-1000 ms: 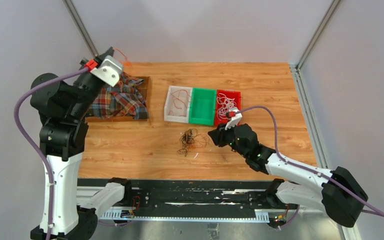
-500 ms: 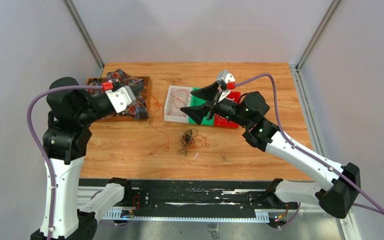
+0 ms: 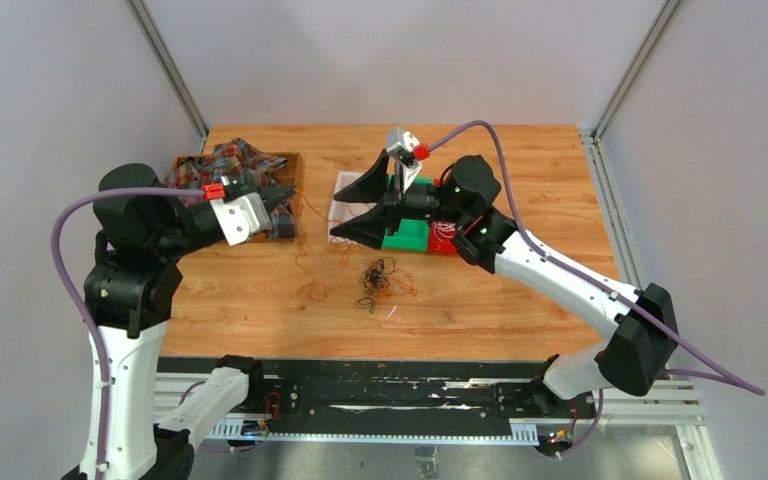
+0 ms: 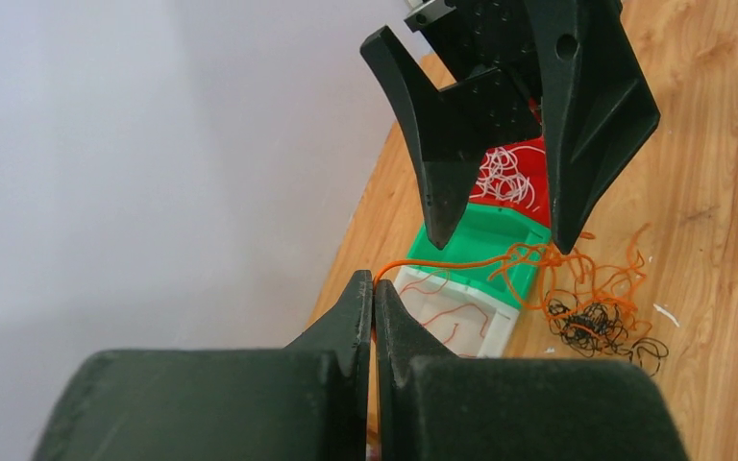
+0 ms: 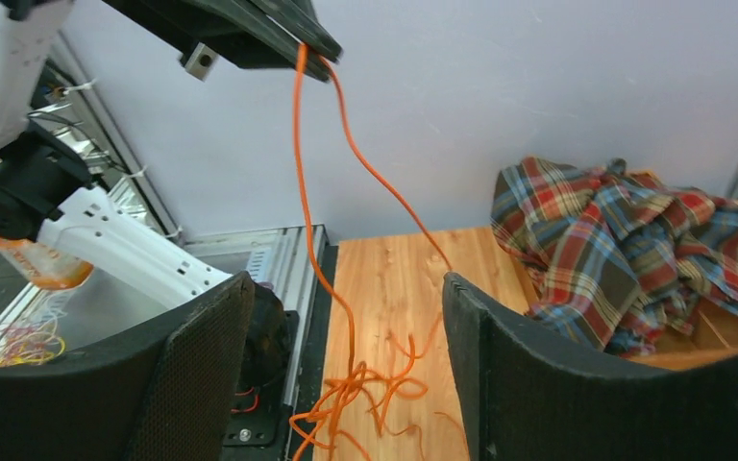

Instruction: Untangle the cables

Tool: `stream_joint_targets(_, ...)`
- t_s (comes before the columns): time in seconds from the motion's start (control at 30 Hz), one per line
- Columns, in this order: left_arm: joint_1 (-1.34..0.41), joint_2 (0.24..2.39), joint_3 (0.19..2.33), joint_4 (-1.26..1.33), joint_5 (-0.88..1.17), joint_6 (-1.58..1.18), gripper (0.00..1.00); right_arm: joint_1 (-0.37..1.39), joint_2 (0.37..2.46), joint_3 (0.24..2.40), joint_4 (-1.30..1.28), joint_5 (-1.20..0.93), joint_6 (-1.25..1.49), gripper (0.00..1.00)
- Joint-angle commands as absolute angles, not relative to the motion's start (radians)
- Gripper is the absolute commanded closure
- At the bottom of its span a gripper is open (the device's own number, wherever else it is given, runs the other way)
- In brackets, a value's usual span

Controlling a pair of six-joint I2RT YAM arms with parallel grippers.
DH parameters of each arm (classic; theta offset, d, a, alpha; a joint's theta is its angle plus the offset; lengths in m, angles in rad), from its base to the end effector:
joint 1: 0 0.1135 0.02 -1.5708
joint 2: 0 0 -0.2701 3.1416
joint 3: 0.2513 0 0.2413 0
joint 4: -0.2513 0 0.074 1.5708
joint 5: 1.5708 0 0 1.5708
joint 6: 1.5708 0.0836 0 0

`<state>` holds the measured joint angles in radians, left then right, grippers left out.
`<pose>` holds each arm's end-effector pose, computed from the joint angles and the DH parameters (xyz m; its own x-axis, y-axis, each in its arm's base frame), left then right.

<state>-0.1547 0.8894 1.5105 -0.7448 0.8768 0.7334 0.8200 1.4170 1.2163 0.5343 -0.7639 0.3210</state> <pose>0.1200 -0.0838 0.4924 0.4799 0.3585 -0.8007 0.7148 0.3694 0.5938 0.1942 0.2929 0.4366 -0.0953 0.2319 -0.9681 -0.9946 -0.0615 0.0832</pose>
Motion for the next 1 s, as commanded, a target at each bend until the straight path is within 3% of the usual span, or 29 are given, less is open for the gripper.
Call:
stream_joint_targets(0.0,-0.161,0.882,1.500,-0.750,0.907,0.756,1.00,0.842,1.450,1.293,0.612,-0.887,0.377,0.31)
stream_joint_targets(0.23,-0.161,0.881,1.498,-0.750,0.905,0.776,1.00,0.890,1.534,1.358,0.664,-0.977,0.452,0.45)
stream_joint_targets(0.47,-0.161,0.879,1.494,-0.750,0.895,0.800,1.00,0.921,1.580,1.385,0.726,-0.997,0.524,0.51)
stream_joint_targets(0.6,-0.161,0.875,1.481,-0.749,0.881,0.831,1.00,0.931,1.591,1.378,0.740,-1.004,0.553,0.61)
stream_joint_targets(0.83,-0.161,0.895,1.481,-0.749,0.852,0.881,1.00,0.943,1.644,1.359,0.857,-0.996,0.663,0.60)
stream_joint_targets(0.97,-0.161,0.908,1.499,-0.750,0.841,0.908,1.00,0.942,1.681,1.341,0.922,-0.981,0.728,0.67)
